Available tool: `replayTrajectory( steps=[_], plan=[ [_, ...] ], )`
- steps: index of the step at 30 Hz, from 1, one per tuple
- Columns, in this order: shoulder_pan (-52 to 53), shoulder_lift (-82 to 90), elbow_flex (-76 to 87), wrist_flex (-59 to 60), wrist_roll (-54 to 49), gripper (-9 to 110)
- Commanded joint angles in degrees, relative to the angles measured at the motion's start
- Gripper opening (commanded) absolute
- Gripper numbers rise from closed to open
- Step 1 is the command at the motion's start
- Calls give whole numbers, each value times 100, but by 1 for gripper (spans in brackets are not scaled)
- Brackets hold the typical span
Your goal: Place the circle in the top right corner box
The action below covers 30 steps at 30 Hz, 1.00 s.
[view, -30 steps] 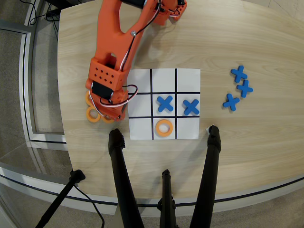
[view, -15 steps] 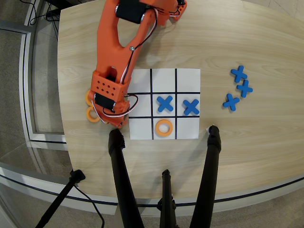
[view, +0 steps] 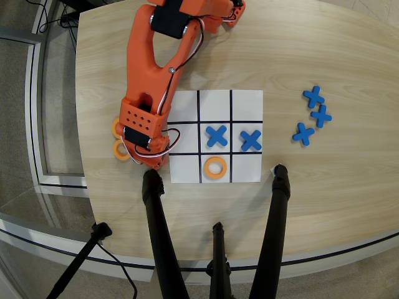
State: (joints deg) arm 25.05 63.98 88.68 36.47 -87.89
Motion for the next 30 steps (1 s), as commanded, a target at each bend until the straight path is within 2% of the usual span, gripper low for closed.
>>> replayTrajectory(
  steps=[1, 18, 30],
  plan=[
    [70, 44, -97, 448, -132, 16],
    [501, 264, -53, 2566, -211, 16],
    [1380, 501, 123, 3384, -598, 15]
  ],
)
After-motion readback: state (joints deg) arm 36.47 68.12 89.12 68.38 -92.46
